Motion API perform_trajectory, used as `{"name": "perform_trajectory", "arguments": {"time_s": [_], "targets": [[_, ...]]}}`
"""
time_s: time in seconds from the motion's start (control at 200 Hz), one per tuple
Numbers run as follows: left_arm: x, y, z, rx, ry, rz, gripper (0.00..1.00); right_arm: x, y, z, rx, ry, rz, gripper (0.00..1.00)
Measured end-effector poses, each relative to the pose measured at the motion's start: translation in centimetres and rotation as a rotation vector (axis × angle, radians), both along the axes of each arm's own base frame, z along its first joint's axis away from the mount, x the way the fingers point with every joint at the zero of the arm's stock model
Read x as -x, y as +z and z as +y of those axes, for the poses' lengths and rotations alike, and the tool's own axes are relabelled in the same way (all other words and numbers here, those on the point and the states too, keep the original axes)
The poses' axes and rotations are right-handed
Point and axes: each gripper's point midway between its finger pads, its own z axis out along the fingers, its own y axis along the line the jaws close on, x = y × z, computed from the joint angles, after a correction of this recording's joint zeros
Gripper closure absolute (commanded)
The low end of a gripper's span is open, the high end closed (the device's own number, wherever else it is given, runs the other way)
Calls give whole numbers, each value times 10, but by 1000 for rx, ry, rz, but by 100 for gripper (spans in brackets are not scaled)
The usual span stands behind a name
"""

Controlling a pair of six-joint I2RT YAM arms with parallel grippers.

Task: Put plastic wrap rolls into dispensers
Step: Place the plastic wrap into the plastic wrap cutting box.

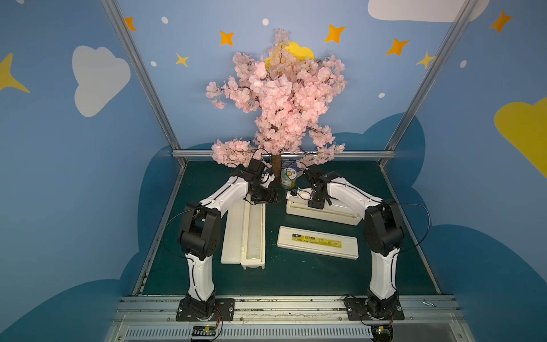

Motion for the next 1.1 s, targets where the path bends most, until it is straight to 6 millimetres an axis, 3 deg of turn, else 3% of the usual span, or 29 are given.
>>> {"name": "perform_trajectory", "arguments": {"time_s": [0.24,0.526,0.701,1.096], "targets": [[-1,0,0,4,13,5,30,2,18,-5,-4,31,-38,100],[-2,4,0,0,23,6,30,7,2,-26,3,9,13,100],[-7,14,-4,7,23,-21,30,7,-4,-22,-14,31,16,100],[-6,12,-3,-12,28,-19,30,4,-13,-22,-10,47,18,100]]}}
